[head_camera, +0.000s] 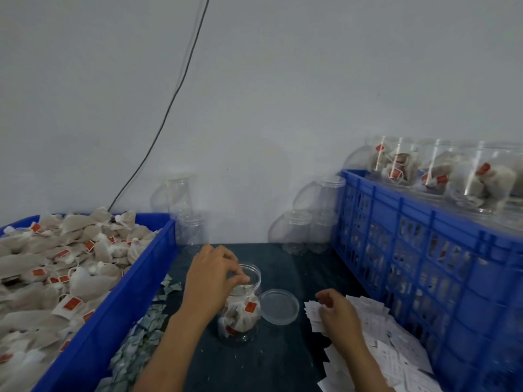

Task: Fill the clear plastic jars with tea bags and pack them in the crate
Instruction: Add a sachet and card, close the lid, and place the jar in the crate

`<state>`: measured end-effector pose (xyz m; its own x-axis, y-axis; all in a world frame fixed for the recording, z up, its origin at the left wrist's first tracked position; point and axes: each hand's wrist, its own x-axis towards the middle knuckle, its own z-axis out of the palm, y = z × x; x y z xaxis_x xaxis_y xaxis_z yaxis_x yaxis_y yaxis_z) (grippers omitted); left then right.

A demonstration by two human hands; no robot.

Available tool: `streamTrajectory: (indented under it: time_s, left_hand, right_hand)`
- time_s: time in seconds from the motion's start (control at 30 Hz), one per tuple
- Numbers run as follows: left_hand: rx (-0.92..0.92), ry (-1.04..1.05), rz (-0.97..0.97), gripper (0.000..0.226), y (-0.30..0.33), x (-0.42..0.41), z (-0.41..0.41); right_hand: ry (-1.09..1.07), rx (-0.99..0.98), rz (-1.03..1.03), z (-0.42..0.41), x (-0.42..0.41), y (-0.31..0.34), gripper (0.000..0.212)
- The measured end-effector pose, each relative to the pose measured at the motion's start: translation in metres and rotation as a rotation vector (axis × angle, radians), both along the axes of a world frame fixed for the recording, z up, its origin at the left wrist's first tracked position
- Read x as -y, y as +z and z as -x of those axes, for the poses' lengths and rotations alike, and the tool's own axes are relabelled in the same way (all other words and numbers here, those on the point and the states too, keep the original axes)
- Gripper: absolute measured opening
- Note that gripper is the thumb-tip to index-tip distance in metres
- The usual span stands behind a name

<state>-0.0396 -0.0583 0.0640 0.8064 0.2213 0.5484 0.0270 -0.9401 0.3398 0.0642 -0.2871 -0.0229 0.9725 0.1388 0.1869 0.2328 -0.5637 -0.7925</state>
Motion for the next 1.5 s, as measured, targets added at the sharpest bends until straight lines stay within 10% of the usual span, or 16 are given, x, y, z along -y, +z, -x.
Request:
streamTrajectory:
  time_s: [0.17,0.33,0.63,0.87,1.1,1.5]
  left_hand:
    - [0.179,-0.031,0.155,0.018,0.001,-0.004,0.007]
    - [0.220,-0.292,0.775,0.072,-0.020,0.013,0.014]
    - [0.300,-0.298,0.930,0.115,-0.075,0.022,-0.002]
    - [0.227,-0.314,0.990,0.098,-0.100,0.018,-0.007]
    - [0.241,-0.298,0.991,0.095,-0.106,0.017,-0.004]
    - [0.320,-0.316,0.867,0.096,-0.103,0.021,0.000]
  right_hand:
    - [0.102,0.015,0.432,-0.001,0.002,0.002,0.038]
    - [0.098,0.071,0.437,0.001,0.002,0.007,0.022]
    - [-0.092,0.218,0.401,0.010,0.002,0.009,0.019]
    - [-0.194,0.603,0.002,0.024,-0.009,0.036,0.015]
    - [0.092,0.496,-0.419,0.045,-0.048,0.090,0.018]
    - [0.521,0.717,0.613,0.054,-0.091,0.115,0.004]
